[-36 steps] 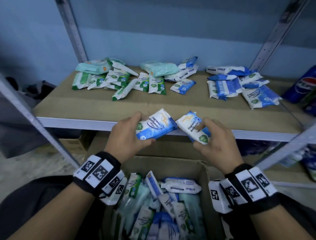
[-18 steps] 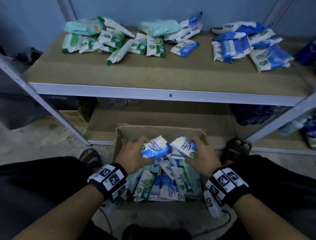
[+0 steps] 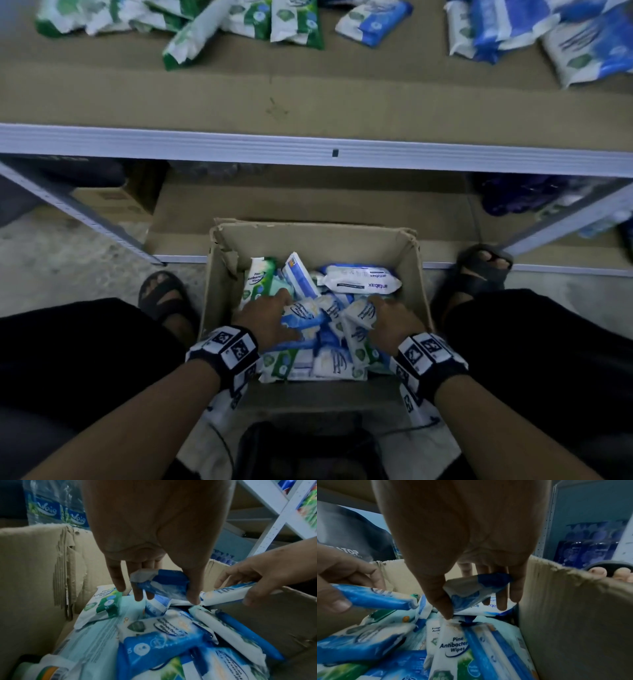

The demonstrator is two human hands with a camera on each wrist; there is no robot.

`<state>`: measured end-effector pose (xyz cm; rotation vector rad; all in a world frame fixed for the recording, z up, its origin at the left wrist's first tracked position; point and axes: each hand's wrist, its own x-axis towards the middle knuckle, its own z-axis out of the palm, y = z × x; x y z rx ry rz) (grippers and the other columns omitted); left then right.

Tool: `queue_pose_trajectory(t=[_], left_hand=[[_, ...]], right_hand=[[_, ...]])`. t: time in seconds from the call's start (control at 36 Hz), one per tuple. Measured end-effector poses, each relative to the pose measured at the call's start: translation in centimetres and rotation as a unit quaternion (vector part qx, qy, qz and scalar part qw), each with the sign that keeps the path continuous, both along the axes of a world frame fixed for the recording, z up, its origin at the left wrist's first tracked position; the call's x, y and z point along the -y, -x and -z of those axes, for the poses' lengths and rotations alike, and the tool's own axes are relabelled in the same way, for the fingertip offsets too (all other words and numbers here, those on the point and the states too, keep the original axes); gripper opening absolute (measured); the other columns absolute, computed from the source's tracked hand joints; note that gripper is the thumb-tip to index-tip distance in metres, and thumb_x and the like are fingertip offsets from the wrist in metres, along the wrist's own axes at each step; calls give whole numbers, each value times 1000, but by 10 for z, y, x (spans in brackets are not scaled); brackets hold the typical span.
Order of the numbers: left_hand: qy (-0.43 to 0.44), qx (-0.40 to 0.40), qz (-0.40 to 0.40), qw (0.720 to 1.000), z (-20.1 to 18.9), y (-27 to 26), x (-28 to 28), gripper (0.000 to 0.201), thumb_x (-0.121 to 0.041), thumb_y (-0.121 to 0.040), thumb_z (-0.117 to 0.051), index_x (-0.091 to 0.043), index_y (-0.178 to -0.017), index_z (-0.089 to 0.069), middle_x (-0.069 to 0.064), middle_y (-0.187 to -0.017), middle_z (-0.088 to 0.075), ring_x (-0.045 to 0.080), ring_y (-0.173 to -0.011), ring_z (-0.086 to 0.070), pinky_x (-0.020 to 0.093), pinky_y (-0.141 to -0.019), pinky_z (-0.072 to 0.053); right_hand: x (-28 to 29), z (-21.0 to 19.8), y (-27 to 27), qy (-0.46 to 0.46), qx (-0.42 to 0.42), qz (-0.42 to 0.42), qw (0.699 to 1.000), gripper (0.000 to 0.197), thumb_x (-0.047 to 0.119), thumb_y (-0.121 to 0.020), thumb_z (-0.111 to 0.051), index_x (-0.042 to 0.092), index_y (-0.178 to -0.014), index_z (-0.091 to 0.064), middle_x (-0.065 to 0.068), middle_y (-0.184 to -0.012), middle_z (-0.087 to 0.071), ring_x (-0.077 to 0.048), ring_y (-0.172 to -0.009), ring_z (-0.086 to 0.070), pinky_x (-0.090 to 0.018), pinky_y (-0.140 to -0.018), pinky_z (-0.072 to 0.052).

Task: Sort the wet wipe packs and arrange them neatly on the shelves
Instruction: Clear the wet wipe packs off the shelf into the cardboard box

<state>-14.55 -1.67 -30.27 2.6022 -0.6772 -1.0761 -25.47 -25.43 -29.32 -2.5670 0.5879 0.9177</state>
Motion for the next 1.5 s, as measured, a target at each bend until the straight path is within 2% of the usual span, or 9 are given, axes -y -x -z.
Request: queue_pose_trajectory(t=[0.14,0.25,0.53,0.72,0.89,1.03,1.14,1.31,1.5], left_hand=[[-36,76,3,996,20,-14,4,67,-59,-83,-66,-20,-130,-40,6,-122,-62,27,-110,-59,35,-87,-45],[-80,116,34,989,34,-23,-2,70,-59,-81,-66,-22,-135,-40,5,-135,-50,29,-125,-43,41,-98,-37],[-45,56,-27,997,51,-29,0,76,-43,-68,-85,-21,-128,-47,7,-129,-48,31,-112,-53,39,-90,-46],[-39,65,-87,993,57,-35,1,68,-36,-72,-84,-19,-130,-51,11,-132,-48,35,-114,-53,40,-91,-46],[-50,43,-101,993,55,-36,-1,80,-45,-70,-85,-19,-135,-47,11,-136,-44,35,-120,-48,44,-96,-46],[-88,29,-55,994,36,-32,-1,103,-60,-70,-78,-16,-150,-30,10,-151,-31,35,-134,-34,46,-107,-40],[-99,50,-13,994,11,-26,1,99,-64,-74,-72,-15,-149,-29,10,-153,-28,34,-136,-32,46,-105,-41],[-80,69,44,993,-34,-15,9,89,-68,-78,-65,-14,-144,-39,10,-141,-44,31,-128,-44,45,-100,-45],[-47,136,76,987,-99,-12,23,77,-73,-82,-55,-18,-134,-48,6,-134,-50,28,-116,-54,39,-89,-48]], right_hand=[[3,15,-8,29,51,-36,998,58,27,-85,-63,24,-136,-35,-6,-133,-53,-32,-119,-52,-40,-96,-46],[7,24,-11,93,37,-98,990,57,24,-87,-61,25,-140,-39,-7,-146,-30,-35,-131,-31,-46,-105,-31],[5,48,-26,34,-50,-38,997,53,8,-87,-55,17,-138,-46,-11,-137,-43,-36,-121,-53,-45,-95,-52],[14,60,-25,5,-67,-17,998,54,14,-90,-58,12,-142,-45,-10,-147,-41,-29,-132,-44,-36,-105,-41],[16,54,-26,-19,-111,-27,993,66,20,-92,-56,13,-151,-28,-10,-157,-19,-33,-142,-28,-41,-111,-37],[8,44,-13,-10,-83,-38,996,61,20,-96,-50,19,-152,-25,-10,-159,-14,-35,-144,-22,-44,-114,-33],[1,23,-9,-30,-58,-21,998,62,24,-98,-51,21,-154,-25,-10,-161,-14,-33,-146,-20,-43,-115,-32],[-8,-26,-10,-56,80,-10,995,43,31,-96,-52,15,-135,-51,-10,-134,-53,-30,-123,-52,-37,-99,-46],[-7,-86,-15,-64,178,2,982,52,40,-100,-49,18,-147,-40,-10,-131,-61,-29,-115,-59,-39,-93,-49]])
